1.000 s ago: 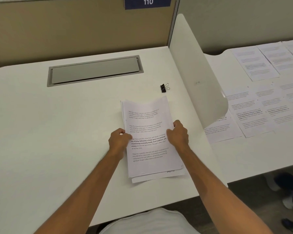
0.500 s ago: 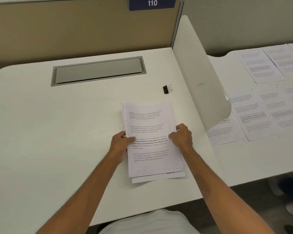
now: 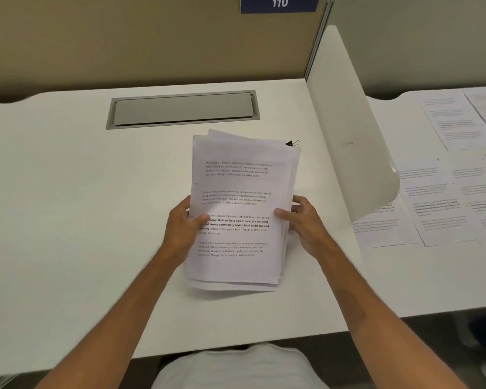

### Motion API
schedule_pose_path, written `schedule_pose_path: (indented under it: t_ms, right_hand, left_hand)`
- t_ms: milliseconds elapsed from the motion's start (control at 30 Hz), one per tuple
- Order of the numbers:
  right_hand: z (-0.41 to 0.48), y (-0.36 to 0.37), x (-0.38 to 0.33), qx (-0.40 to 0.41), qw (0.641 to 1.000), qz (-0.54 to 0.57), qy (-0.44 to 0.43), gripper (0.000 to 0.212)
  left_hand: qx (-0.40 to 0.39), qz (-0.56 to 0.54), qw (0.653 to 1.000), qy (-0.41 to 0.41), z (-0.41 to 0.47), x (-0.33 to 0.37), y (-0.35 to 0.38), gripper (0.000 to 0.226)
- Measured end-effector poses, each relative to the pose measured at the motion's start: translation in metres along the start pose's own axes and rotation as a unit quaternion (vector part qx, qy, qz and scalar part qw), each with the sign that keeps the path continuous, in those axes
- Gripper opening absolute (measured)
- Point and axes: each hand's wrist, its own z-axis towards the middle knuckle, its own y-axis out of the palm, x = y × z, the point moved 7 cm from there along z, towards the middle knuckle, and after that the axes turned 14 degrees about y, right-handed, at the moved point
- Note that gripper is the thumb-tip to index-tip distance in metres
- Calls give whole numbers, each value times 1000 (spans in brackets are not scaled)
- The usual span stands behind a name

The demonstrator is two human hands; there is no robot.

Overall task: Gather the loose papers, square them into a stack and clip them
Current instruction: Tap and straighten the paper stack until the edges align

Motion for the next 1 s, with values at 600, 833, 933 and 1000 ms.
schedule_pose_path:
  t_ms: [600,833,933,1000]
  right_hand:
    - [-43,154,-78,-84,965,-69,-240,24]
    - [-45,172,-67,-82,969,-71,-223,36]
    - [-48,170,-67,-68,970,-74,-221,46]
    - [-48,167,-69,-58,971,-77,-220,50]
  left_hand:
    - [117,-54,983,129,-5,48,-126,39]
    - [128,-65,983,112,-13,30,-140,39]
    - [111,-59,987,101,-10,30,-143,44]
    - [97,-56,988,103,-7,33,-144,47]
